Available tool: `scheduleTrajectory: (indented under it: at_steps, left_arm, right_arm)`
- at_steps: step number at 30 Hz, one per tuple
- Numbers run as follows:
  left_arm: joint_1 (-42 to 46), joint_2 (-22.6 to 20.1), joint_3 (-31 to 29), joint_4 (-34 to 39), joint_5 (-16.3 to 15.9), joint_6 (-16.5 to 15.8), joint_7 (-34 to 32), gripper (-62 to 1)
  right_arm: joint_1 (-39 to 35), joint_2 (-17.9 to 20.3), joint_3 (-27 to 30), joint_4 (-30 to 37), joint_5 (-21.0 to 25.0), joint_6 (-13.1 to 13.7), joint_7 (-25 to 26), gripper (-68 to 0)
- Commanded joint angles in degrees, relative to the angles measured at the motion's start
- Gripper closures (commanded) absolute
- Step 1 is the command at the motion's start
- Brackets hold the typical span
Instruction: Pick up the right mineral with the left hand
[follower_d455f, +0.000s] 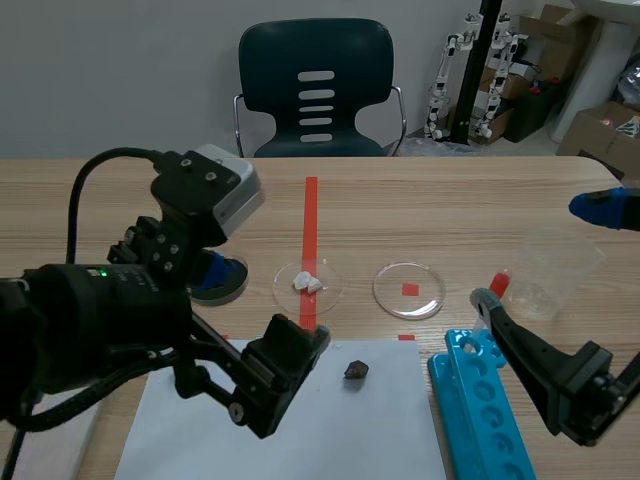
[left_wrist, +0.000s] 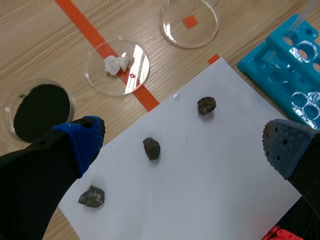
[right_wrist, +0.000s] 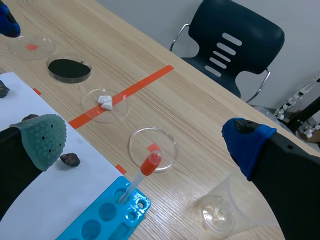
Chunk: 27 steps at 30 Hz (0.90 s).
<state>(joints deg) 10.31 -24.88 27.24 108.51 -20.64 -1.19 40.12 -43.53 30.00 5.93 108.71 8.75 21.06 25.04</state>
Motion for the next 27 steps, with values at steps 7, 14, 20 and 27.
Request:
scheduleTrajectory:
  at_steps: [7, 14, 20, 27]
  left_arm:
    - [-4.3, 3.5, 9.5, -1.3, 6.2, 5.7, 0.9, -62.3]
    - [-11.0, 7.4, 15.6, -9.3, 6.2, 9.5, 5.9, -62.3]
    - [-15.9, 10.8, 18.2, -15.7, 5.9, 11.3, 8.0, -62.3]
    - [-22.6, 14.6, 22.8, -22.8, 4.7, 12.5, 11.0, -62.3]
  right_arm:
    - [0.4, 0.1, 0.4, 0.7, 0.4, 0.0, 0.7, -67.9]
    - [0.4, 0.1, 0.4, 0.7, 0.4, 0.0, 0.7, -67.9]
    - [0.4, 0.1, 0.4, 0.7, 0.4, 0.0, 0.5, -67.9]
    - [0.4, 0.1, 0.4, 0.7, 0.4, 0.0, 0.3, -67.9]
